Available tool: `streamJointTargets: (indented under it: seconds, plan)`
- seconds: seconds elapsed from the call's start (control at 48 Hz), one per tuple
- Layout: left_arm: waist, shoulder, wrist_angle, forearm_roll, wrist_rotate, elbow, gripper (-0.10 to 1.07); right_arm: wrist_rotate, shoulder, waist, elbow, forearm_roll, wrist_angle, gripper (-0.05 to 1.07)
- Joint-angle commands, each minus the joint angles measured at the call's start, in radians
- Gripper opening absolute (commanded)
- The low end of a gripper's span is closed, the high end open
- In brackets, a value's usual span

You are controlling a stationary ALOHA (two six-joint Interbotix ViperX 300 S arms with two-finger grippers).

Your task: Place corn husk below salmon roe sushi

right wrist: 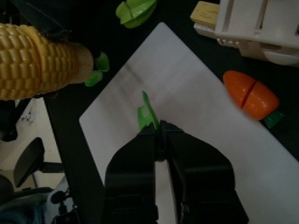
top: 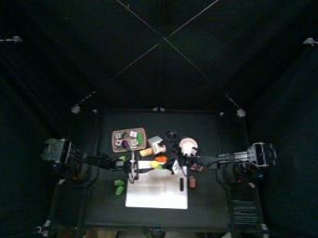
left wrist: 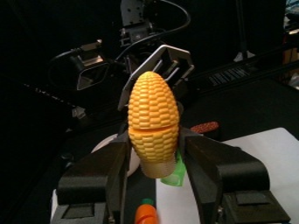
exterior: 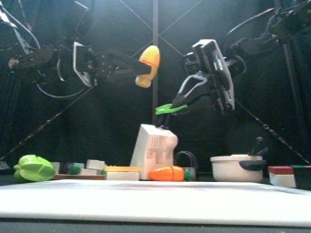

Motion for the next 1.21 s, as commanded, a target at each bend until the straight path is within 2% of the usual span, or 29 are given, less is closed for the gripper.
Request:
streamJointTargets:
  seconds: [0.0,0.188,0.25,0.417,0.5,0.688,0.833,0.979,1.188]
  plan:
    - [-0.003,-0.017,-0.011,0.000,0.000,-0.009,0.53,-0.002,-0.021,-0.002,-0.012,-0.006,0.011,0.29]
    - [-0.003,-0.017,-0.011,0.006,0.002,-0.006,0.53,0.000,-0.058,0.008,-0.008,-0.002,0.103,0.29]
    - [-0.005,-0.017,-0.011,0.006,0.000,-0.005,0.53,0.000,-0.078,0.034,-0.005,0.000,0.149,0.29]
    - [-0.005,-0.014,-0.009,0.006,0.000,0.000,0.53,-0.002,-0.135,0.138,0.020,0.002,0.307,0.29]
    - [-0.006,-0.012,-0.005,0.006,0.000,0.002,0.53,-0.002,-0.156,0.215,0.040,0.017,0.391,0.29]
    - [-0.006,-0.012,-0.005,0.006,0.000,0.011,0.53,-0.002,-0.166,0.357,0.069,0.126,0.531,0.29]
    - [-0.006,-0.015,-0.005,0.005,0.000,0.009,0.53,-0.003,-0.163,0.431,0.075,0.201,0.594,0.29]
    - [-0.006,-0.015,-0.005,0.005,0.000,0.011,0.53,-0.002,-0.150,0.520,0.080,0.258,0.611,0.29]
    - [-0.006,-0.015,-0.005,0.003,0.000,0.011,0.53,0.000,-0.103,0.549,0.106,0.308,0.643,0.31]
